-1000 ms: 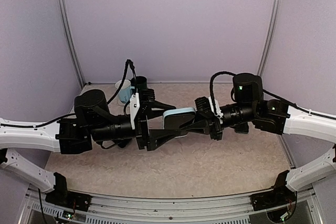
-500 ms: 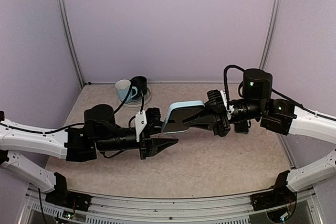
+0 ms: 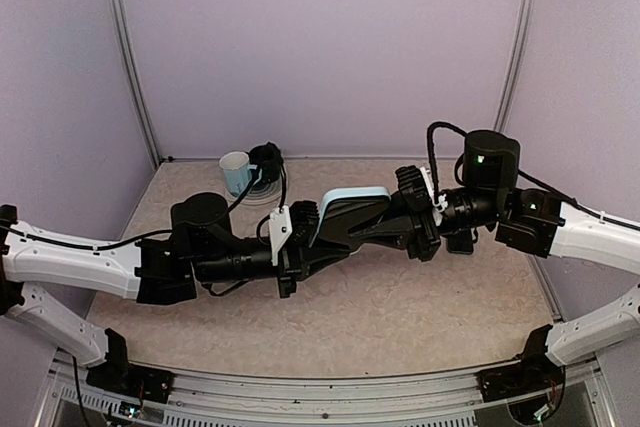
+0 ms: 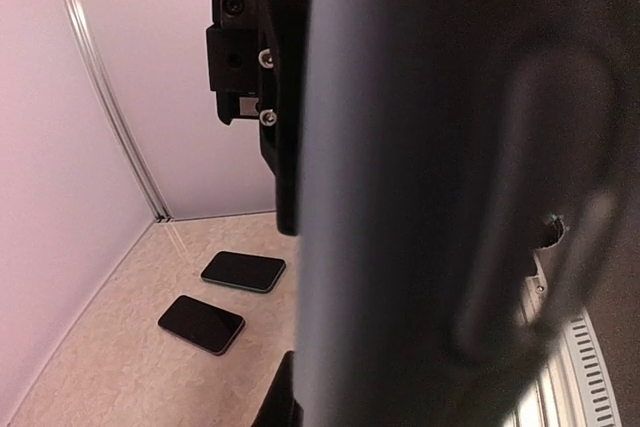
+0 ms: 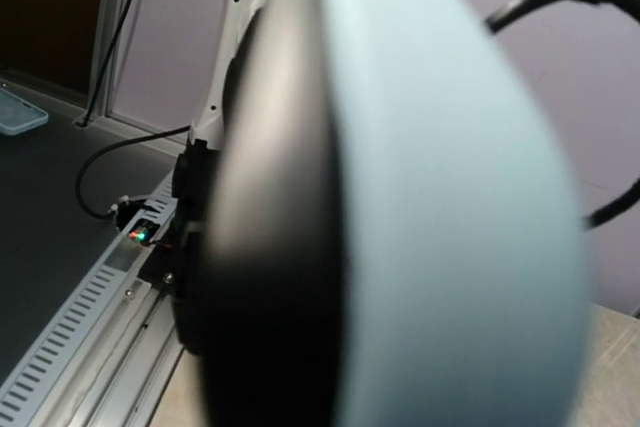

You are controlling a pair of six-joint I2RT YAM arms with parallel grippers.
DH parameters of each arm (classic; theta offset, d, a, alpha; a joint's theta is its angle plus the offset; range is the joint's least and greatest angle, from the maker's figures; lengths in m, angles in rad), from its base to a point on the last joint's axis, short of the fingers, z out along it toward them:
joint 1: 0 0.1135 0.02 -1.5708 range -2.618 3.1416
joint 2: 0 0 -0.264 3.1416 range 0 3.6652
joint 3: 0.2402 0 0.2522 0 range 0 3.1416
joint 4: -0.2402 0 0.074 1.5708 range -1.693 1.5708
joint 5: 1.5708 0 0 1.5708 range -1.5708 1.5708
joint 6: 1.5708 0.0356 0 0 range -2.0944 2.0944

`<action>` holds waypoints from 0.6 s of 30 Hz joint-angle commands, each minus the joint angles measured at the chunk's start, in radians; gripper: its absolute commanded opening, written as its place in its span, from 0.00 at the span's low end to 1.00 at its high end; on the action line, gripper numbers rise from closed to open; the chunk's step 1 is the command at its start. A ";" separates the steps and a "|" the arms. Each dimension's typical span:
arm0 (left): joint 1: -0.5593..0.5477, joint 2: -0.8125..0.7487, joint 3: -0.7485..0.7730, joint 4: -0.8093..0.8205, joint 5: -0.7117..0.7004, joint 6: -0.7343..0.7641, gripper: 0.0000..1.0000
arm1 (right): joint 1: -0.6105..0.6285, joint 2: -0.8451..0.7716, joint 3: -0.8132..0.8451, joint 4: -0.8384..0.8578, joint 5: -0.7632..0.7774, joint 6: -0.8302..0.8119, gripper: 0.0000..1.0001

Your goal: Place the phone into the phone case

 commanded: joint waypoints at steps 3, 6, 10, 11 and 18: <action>0.000 0.007 0.011 0.050 0.034 -0.043 0.00 | 0.008 -0.011 -0.003 0.055 -0.001 -0.041 0.00; 0.001 0.008 -0.002 0.058 0.017 -0.041 0.00 | 0.008 -0.016 0.000 0.038 0.016 -0.034 0.16; 0.001 -0.010 -0.039 0.079 0.000 -0.012 0.00 | 0.008 -0.032 0.041 -0.051 0.040 -0.059 0.78; 0.001 -0.014 -0.046 0.081 -0.008 0.001 0.00 | 0.008 -0.032 0.053 -0.078 0.037 -0.069 0.80; -0.001 -0.012 -0.041 0.061 -0.022 0.035 0.00 | 0.008 0.005 0.138 -0.203 0.007 -0.128 0.74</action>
